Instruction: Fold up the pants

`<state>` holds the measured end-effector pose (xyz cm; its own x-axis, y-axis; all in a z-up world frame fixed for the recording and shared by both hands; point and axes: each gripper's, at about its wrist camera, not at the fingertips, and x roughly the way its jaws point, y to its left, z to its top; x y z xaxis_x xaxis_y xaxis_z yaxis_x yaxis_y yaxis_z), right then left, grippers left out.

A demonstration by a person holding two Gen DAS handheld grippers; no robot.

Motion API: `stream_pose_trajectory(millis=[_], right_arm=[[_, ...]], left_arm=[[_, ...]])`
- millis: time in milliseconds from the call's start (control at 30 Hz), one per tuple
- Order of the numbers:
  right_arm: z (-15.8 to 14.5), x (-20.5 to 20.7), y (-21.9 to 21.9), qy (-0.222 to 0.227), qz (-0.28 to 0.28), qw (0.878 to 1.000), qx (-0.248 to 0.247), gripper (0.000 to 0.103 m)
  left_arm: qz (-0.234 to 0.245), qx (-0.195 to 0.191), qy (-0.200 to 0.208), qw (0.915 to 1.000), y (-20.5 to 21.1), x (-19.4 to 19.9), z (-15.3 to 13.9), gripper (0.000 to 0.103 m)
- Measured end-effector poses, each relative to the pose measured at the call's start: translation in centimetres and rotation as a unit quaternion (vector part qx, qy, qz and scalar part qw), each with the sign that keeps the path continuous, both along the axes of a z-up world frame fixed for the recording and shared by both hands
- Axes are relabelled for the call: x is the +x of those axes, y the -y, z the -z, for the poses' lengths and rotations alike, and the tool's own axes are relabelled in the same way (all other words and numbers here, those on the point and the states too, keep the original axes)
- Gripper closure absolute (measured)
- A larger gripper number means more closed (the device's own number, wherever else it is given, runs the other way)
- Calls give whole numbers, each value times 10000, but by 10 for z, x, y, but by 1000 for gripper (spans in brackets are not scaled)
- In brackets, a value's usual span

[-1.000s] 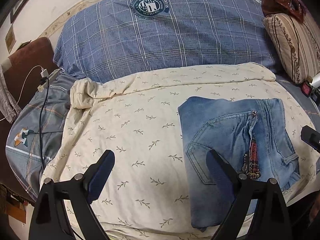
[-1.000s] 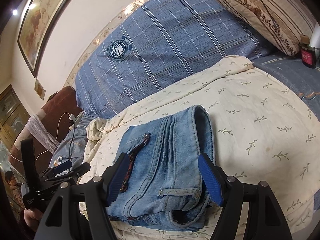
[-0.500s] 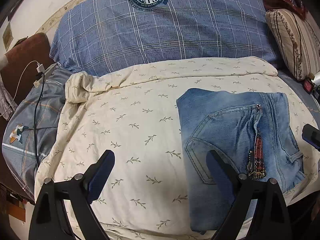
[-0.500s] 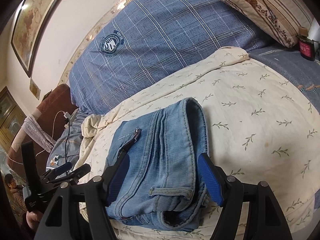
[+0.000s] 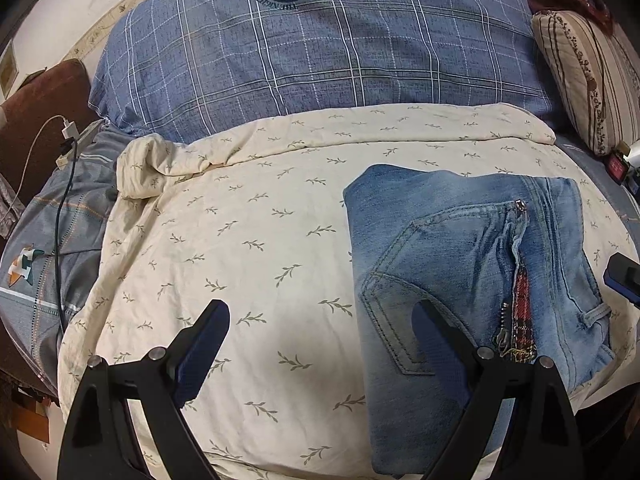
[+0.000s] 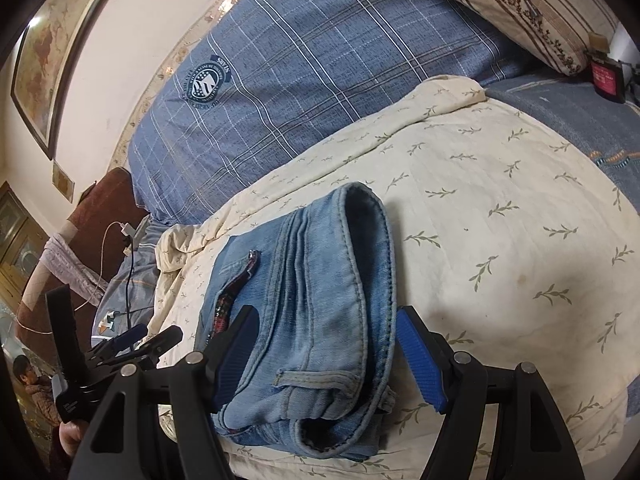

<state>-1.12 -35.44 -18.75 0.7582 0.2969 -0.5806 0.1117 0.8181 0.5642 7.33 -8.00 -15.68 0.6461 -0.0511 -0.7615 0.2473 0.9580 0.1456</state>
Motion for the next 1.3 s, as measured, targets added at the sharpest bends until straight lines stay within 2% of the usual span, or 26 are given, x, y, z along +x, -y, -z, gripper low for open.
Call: stream_pose_trajectory(millis=[233,467,667,900,1100,1300], right_arm=[[9,3,10,-136,-22,9990,417,29],[22,6,24,-343,-13,9946,979,29],[34,12,31,-661,59,9910,1165,29],[41,16,33,-718,33,9869,1444,29],[41,18,31,-701,5,9865,1483,28],[40,20,29,-677,-77,9860,1521,28]], left_arm=[[213,-359,-256,9988,3,9,4,10],[547,-746,-677,9934,8,21,17,10],[634,-1143,-949,9869,-1,32,22,10],[732,-1266,-911,9850,-11,29,17,10],[812,-942,-614,9903,-7,23,12,10],[861,-907,-519,9908,-6,21,10,10]])
